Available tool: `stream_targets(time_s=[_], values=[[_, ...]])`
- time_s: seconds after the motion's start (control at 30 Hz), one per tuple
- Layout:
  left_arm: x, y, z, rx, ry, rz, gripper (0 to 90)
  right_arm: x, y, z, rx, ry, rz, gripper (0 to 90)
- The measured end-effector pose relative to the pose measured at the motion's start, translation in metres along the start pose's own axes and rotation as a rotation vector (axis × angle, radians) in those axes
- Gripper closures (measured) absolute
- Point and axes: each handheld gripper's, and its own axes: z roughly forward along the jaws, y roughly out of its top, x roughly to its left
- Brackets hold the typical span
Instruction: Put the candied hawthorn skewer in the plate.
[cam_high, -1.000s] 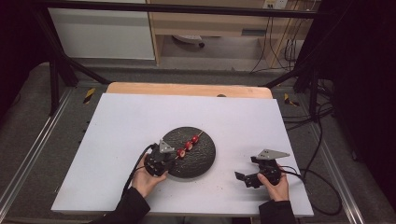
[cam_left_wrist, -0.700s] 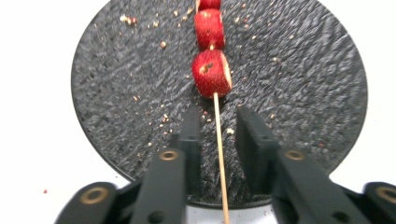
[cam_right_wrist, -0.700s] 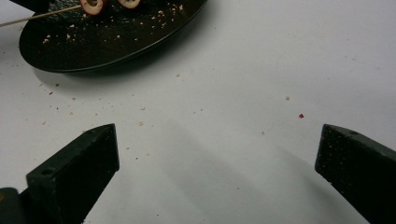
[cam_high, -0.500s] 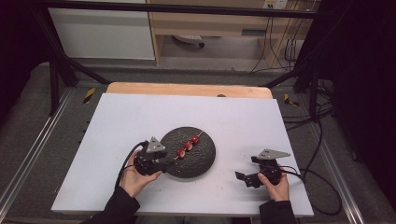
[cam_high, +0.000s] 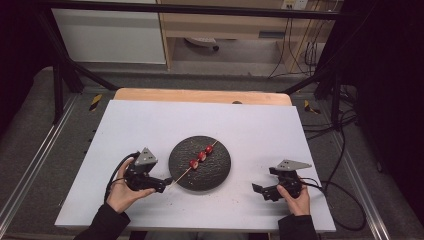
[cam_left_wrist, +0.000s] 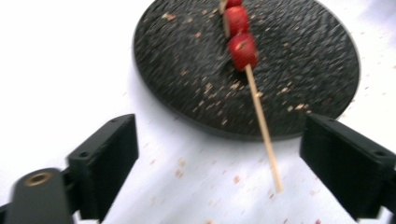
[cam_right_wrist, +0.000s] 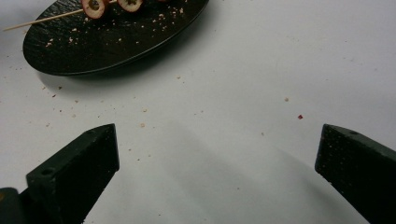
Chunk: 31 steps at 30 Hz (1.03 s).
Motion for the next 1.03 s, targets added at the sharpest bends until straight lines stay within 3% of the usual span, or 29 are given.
stream_targets(time_s=[0.43,0.63,0.8,1.03], values=[[0.027,-0.048,-0.017,-0.053,0.038,-0.073,6.4,0.000,0.000,0.000,0.003,0.001,0.000,0.6],[0.033,-0.066,-0.020,-0.051,0.071,-0.074,6.8,0.000,-0.001,0.001,0.008,-0.001,0.000,0.6],[0.036,-0.076,-0.020,-0.042,0.090,-0.059,6.8,0.001,-0.001,0.001,0.014,-0.002,0.002,0.6],[0.038,-0.078,-0.020,-0.037,0.089,-0.068,6.7,0.001,-0.001,0.001,0.021,-0.001,0.001,0.6]])
